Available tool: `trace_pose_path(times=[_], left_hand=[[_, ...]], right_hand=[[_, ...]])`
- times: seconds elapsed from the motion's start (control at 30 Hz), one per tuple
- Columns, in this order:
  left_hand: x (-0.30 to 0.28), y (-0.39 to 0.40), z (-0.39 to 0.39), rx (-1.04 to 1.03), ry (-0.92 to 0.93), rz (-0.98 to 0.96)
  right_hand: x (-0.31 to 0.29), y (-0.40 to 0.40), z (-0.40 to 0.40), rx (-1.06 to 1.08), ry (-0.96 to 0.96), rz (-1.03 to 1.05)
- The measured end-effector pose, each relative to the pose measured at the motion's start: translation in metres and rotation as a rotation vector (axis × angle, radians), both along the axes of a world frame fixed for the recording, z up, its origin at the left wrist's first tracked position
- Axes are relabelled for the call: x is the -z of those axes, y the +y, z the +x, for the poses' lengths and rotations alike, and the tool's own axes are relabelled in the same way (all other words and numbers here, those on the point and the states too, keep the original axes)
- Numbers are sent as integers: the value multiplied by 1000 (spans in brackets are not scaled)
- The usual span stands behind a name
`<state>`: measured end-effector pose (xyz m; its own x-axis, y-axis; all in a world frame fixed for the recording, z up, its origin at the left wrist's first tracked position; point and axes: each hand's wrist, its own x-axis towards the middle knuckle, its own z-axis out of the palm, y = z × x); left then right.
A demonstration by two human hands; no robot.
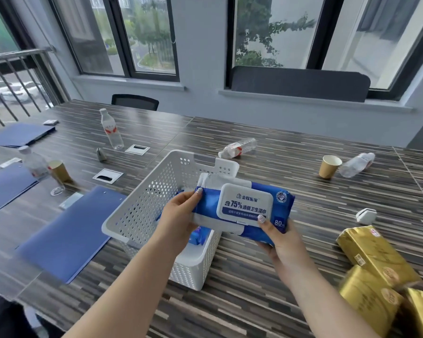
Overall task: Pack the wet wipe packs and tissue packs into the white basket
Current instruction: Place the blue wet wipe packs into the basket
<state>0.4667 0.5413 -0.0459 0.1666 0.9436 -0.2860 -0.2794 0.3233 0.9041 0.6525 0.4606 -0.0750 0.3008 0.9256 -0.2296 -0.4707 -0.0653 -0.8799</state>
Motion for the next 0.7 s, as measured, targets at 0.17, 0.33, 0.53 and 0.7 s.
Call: trace_pose_path(times=[0.17, 0.33, 0.53, 0.7], left_hand=[[1, 14, -31, -8, -70, -124], [4, 26, -64, -38, -109, -290], [13, 42, -81, -133, -339, -453], [28, 66, -87, -226, -301, -530]], right_hand=[[-6, 10, -33, 11, -14, -11], [-9, 36, -76, 72, 26, -75], [-4, 86, -125, 117, 36, -213], [19, 116, -158, 73, -15, -382]])
